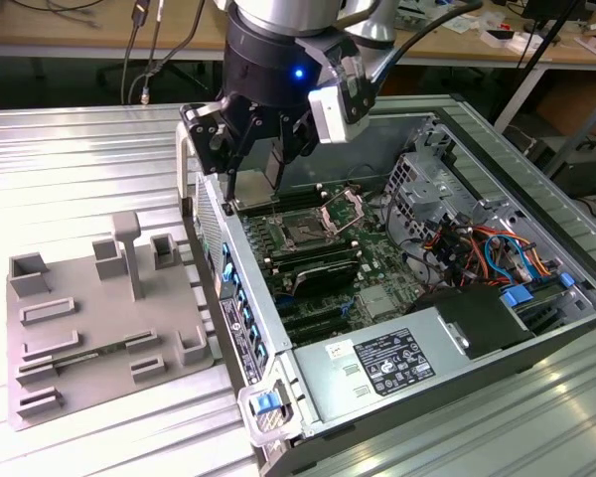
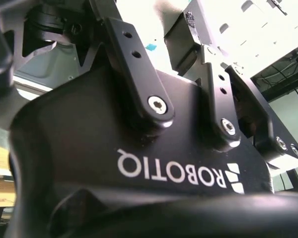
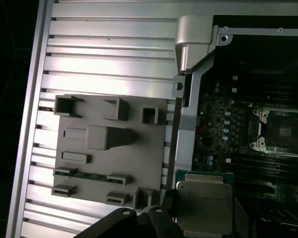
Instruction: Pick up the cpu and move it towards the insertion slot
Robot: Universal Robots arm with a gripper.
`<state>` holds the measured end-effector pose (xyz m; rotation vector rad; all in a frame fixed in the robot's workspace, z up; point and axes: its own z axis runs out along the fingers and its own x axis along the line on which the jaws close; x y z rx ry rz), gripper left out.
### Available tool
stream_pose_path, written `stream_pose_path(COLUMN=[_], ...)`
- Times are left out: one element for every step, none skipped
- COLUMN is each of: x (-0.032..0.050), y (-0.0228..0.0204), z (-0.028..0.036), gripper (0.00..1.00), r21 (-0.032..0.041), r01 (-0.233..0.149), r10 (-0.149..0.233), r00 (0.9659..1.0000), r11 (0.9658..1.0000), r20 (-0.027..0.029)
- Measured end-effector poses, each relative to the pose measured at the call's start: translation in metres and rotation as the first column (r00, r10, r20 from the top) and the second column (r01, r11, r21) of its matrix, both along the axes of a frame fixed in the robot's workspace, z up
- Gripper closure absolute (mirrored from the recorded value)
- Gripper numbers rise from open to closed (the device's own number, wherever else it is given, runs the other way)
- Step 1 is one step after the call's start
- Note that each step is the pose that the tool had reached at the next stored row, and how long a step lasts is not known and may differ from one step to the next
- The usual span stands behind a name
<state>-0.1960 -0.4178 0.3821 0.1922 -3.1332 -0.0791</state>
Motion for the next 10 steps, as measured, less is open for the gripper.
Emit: stream_pose_path(x=[0.0010,0.0023,0.0031,0.0040,0.0057,0.0066,0.0079,0.0100,0.0112,0.0130], y=[0.0000,0.0000,0.0000,0.0000,0.0000,0.0000,0.0000,0.0000,0.0000,0.0000], z=[0.0000,-0.0001,-0.0001,-0.0001,-0.0001,-0.0002,-0.0002,-0.0002,-0.0003,-0.0003], gripper=[0.45,0.45,0.45,0.45,0.45,0.45,0.45,0.45,0.45,0.45], r21=[0.0000,0.0000,0.0001,0.0000,-0.0001,0.0000,0.0000,0.0000,0.0000,0.0000], r01=[0.000,0.000,0.000,0.000,0.000,0.000,0.000,0.000,0.000,0.000], r10=[0.000,0.000,0.000,0.000,0.000,0.000,0.000,0.000,0.000,0.000], r00=[1.0000,1.0000,1.0000,1.0000,1.0000,1.0000,1.0000,1.0000,1.0000,1.0000], r11=[1.0000,1.0000,1.0000,1.0000,1.0000,1.0000,1.0000,1.0000,1.0000,1.0000], r20=[0.0000,0.0000,0.0000,0.0000,0.0000,0.0000,-0.0001,-0.0001,0.0000,-0.0001])
